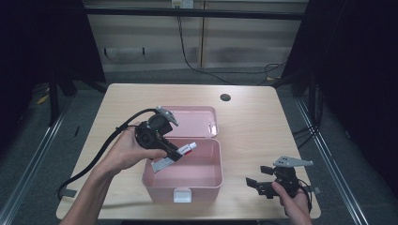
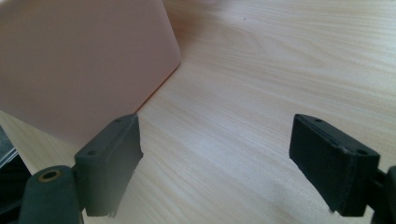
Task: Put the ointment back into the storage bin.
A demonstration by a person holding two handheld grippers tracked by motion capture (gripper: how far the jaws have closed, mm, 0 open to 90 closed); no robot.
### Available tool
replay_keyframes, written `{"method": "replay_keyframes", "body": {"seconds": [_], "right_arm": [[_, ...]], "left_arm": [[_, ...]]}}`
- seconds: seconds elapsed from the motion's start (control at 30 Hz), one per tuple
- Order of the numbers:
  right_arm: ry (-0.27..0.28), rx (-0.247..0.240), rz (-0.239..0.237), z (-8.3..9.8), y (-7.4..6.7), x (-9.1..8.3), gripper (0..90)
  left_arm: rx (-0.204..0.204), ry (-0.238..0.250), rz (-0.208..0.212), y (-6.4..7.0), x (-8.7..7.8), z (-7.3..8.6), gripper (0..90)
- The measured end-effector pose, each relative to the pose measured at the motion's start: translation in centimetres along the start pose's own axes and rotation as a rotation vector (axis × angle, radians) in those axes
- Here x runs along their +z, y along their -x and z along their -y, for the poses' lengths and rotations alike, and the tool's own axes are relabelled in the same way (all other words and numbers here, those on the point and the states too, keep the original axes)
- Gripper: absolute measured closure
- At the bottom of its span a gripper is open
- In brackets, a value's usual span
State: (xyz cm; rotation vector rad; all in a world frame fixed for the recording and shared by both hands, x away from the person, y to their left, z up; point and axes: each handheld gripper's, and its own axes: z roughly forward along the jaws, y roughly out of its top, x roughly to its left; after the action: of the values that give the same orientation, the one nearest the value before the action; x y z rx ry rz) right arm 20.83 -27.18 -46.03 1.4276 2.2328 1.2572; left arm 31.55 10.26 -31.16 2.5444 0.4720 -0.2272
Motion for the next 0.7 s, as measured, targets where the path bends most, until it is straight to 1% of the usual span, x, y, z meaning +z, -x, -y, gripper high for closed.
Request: {"method": "replay_keyframes", "body": {"seconds": [0.07,0.1,0.2,0.23,0.27,0.3,0.37,0.4,0.43,0.5,0.57,0.6,0.67,0.7], "right_arm": [[0.0,0.0,0.001,0.0,0.0,0.0,16.3],[-0.001,-0.001,0.003,0.0,0.0,0.0,16.4],[-0.002,0.0,0.001,0.0,0.1,0.0,16.4],[-0.002,-0.001,0.001,0.0,0.0,0.0,16.5],[-0.005,0.0,0.001,0.0,0.0,0.0,16.5],[-0.004,-0.003,0.0,0.0,0.0,0.0,16.5],[-0.003,0.0,-0.001,0.0,0.0,0.0,16.5],[-0.004,-0.001,0.001,0.0,0.0,0.0,16.5],[-0.005,0.001,0.002,0.0,0.0,0.0,16.5],[-0.002,-0.007,-0.002,0.0,0.0,0.0,16.5],[-0.005,-0.006,0.002,0.0,0.0,0.0,16.5],[-0.005,-0.006,0.002,0.0,0.0,0.0,16.5],[-0.004,-0.009,0.002,0.0,0.0,0.1,16.5],[-0.007,-0.006,0.004,0.0,0.0,0.0,16.5]], "left_arm": [[-0.002,-0.006,0.001,0.0,0.4,-0.2,71.1],[-0.001,-0.016,0.003,0.0,0.6,-0.3,71.1],[0.0,-0.014,0.027,-0.2,1.3,-0.5,71.0],[0.001,-0.025,0.023,-0.2,1.6,-0.5,71.1],[0.006,-0.039,0.031,-0.2,1.9,-0.6,71.0],[0.011,-0.043,0.028,-0.1,2.2,-0.6,71.0],[0.021,-0.057,0.036,0.1,2.6,-0.7,71.0],[0.029,-0.064,0.035,0.2,2.9,-0.7,71.0],[0.027,-0.069,0.038,0.2,3.0,-0.7,71.0],[0.039,-0.084,0.025,0.4,3.5,-0.8,71.0],[0.046,-0.097,0.006,0.6,3.7,-0.9,71.1],[0.053,-0.109,0.003,0.6,3.9,-0.9,71.1],[0.049,-0.109,0.011,0.7,4.2,-1.0,71.1],[0.057,-0.122,0.016,0.6,4.3,-1.0,71.1]]}}
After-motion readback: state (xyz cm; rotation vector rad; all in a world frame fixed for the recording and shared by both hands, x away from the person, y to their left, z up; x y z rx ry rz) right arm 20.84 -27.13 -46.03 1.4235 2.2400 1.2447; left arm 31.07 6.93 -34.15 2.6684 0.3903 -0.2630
